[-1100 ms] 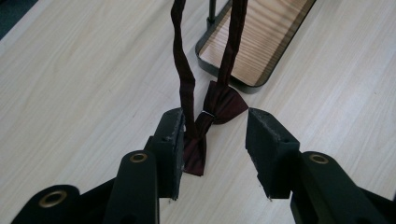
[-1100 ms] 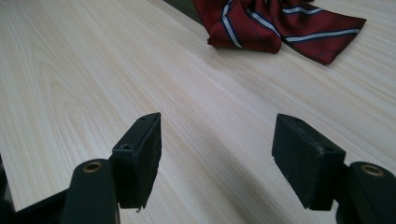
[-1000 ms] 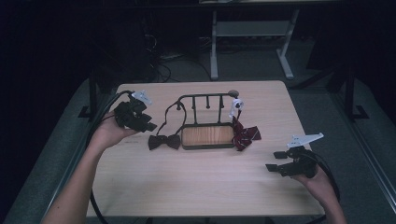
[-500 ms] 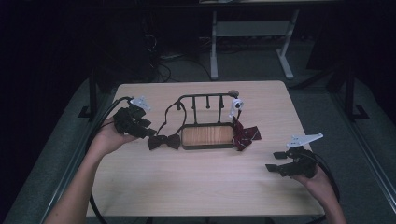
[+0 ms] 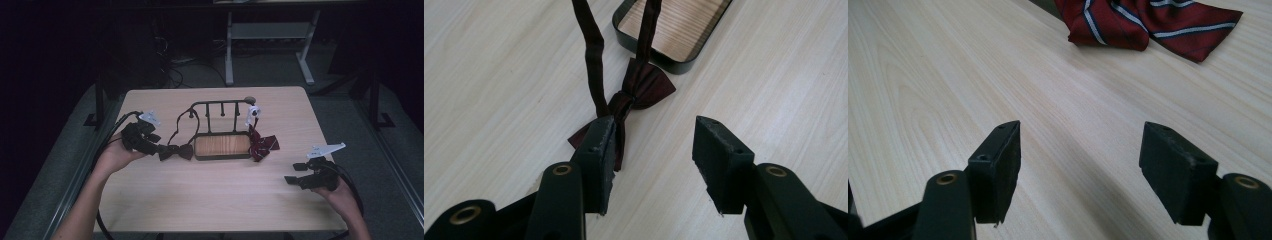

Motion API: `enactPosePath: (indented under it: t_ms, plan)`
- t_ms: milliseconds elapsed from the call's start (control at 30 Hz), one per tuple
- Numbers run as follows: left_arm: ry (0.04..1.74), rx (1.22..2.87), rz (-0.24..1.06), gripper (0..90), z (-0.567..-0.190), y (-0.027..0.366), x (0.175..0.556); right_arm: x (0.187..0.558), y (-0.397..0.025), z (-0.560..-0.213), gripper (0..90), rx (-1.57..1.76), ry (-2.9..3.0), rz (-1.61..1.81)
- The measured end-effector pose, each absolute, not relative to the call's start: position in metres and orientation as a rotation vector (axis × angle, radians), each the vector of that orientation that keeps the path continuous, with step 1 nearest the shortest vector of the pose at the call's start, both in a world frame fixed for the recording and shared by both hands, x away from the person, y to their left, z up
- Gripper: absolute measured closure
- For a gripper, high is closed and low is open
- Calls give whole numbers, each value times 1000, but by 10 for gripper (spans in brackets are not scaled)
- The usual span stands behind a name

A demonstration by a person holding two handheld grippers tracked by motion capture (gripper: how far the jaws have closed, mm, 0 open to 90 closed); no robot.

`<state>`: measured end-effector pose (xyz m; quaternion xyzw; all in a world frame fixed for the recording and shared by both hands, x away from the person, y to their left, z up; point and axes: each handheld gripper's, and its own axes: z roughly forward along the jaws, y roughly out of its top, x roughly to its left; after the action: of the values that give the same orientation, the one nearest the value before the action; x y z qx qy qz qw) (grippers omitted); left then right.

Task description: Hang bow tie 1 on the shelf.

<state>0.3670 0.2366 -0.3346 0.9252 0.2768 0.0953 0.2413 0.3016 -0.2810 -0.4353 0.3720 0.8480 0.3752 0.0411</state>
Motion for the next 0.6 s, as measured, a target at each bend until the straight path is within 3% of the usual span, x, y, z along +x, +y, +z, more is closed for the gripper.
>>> enactPosePath:
  t_ms: [600]
  plan:
    - [746,2513,246,489,-352,238,351,302,-280,-436,328,1142,2603,1142]
